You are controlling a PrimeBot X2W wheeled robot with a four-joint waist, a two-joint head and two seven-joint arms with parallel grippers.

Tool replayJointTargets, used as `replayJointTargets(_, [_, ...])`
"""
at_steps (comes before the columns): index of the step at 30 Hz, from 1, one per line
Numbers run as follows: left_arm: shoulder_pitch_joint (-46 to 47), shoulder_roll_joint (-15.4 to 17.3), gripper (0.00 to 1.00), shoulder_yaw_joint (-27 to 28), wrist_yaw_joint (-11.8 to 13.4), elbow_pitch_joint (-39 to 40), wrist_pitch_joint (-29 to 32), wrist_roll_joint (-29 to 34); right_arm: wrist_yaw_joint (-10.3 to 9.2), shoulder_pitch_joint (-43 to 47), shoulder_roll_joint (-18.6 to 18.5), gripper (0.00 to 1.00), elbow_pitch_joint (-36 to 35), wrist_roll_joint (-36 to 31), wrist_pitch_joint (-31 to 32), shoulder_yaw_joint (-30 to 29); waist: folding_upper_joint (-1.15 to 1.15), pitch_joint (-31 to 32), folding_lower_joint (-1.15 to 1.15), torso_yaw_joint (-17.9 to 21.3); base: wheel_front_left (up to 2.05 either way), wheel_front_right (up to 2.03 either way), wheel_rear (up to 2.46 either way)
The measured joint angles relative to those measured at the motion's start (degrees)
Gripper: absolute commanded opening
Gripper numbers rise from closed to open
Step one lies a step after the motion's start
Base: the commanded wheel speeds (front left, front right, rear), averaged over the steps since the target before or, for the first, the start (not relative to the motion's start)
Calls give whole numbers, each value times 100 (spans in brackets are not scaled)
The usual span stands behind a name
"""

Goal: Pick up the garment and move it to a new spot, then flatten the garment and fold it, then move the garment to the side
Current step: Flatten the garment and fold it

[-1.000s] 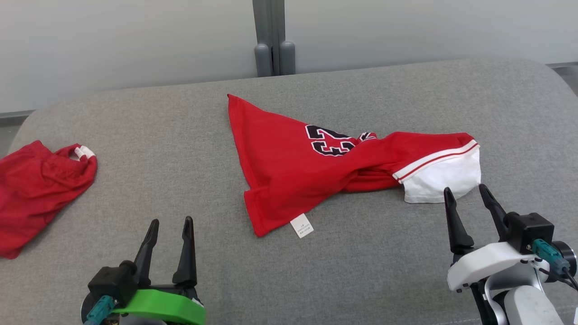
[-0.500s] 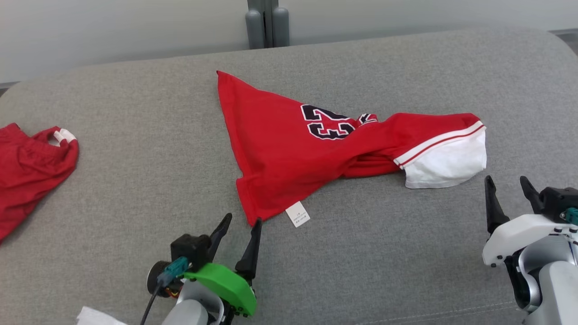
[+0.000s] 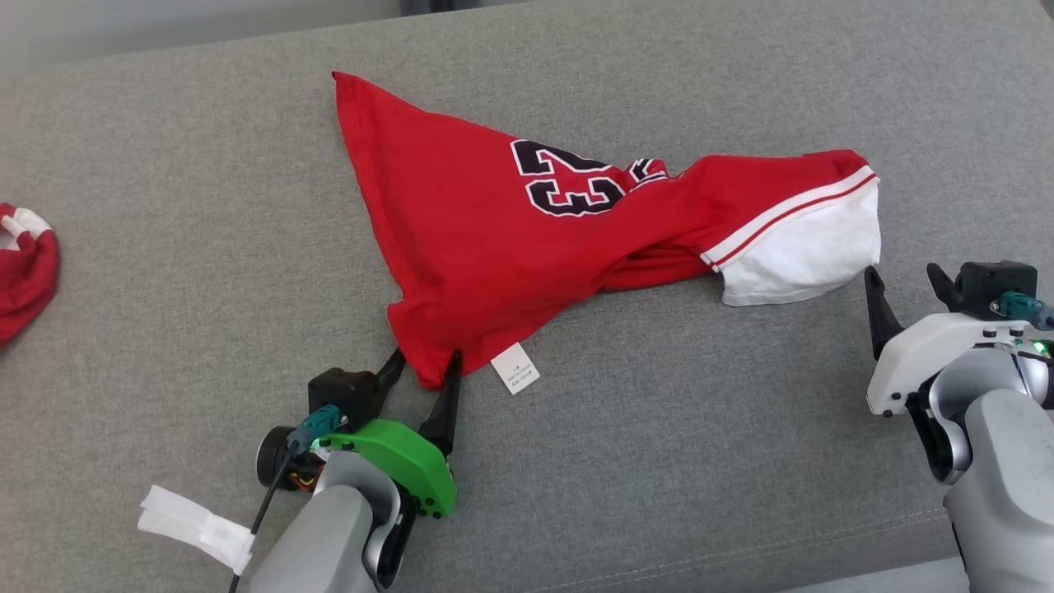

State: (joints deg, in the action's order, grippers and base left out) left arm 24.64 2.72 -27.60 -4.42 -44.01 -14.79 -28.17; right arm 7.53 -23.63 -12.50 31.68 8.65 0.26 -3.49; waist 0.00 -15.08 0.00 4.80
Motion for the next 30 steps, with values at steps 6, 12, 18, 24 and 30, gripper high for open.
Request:
replayJointTargets(6, [129,0,100,-90,37,-44,-64,-34,0,-477,-260,100,564,146,-122,545,0,-188,0,-17,0,0,0])
replayJointTargets(12, [203,1,0,-216,-7,-101,-88,-108,0,-720,-475,100,902,464,-170,1012,0,-236,0,-131,0,0,0])
replayJointTargets(18, [199,4,0,-249,-14,-51,-86,-163,-1,-842,-698,100,1103,955,-86,1605,0,-280,0,-213,0,0,0])
replayJointTargets(24, [173,4,0,-153,-15,79,-65,-103,-1,-1104,-983,100,1225,966,-347,1975,0,-311,0,-251,0,0,0])
replayJointTargets(30, [114,2,0,-85,-46,201,-57,-56,0,-1196,-1056,100,1244,897,-517,2321,0,-279,0,-259,0,0,0])
